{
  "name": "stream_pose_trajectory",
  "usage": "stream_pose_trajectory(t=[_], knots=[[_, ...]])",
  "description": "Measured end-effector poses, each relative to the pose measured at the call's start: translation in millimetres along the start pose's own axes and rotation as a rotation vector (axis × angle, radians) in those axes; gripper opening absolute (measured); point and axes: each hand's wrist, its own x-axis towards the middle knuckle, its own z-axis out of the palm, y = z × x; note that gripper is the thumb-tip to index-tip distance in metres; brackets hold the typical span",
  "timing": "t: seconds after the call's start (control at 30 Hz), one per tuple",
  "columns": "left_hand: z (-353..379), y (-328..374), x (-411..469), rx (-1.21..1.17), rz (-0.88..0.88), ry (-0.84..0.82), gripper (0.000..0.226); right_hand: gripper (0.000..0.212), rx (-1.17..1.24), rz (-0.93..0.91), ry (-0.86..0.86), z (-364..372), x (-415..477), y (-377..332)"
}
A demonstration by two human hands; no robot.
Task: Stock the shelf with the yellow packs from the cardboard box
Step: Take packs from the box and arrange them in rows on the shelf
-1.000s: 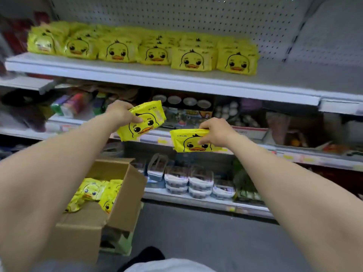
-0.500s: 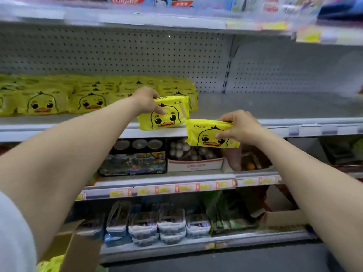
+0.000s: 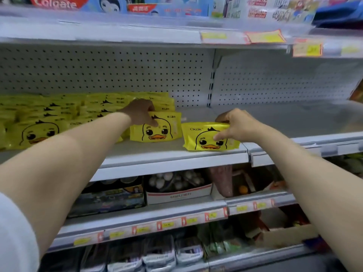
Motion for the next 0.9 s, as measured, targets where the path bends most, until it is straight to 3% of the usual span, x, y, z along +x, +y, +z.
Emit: stream_pose_trajectory(t=[0.17, 0.27, 0.37, 0.43, 0.6, 0.73, 0.9], knots=[[14.2, 17.6, -4.4, 0.108, -0.043, 0.201, 0.063, 0.047, -0.025, -0.047, -0.011, -5.9, -3.0, 20.4], [20.4, 59.1, -22.4, -0.237, 0.177, 0.285, 0.039, 0.039, -0.022, -0.075, -0.017, -13.4, -10.4, 27.6], [23.7, 113.7, -53.7, -0.429, 0.359, 0.138, 0.039, 0.024, -0.014, -0.104, -0.023, -19.0, -21.0, 30.5], [31.3, 137.0, -64.0, -0.397, 0.409, 0.073, 0.045, 0.023, -0.009, -0.128, -0.019, -20.4, -27.7, 31.5], [46.2, 158.9, -77.7, -0.158, 0.302, 0.098, 0.058, 0.023, 0.057, -0.193, -0.041, -21.4, -43.0, 36.6], [44.8, 169.7, -86.1, 0.02, 0.285, 0.073, 0.047, 0.029, 0.13, -0.216, -0.041, -12.9, -50.6, 42.4], [34.9, 168.2, -65.7, 0.011, 0.231, 0.016, 0.037, 0.033, 0.311, -0.156, 0.038, -9.2, -38.4, 56.5]])
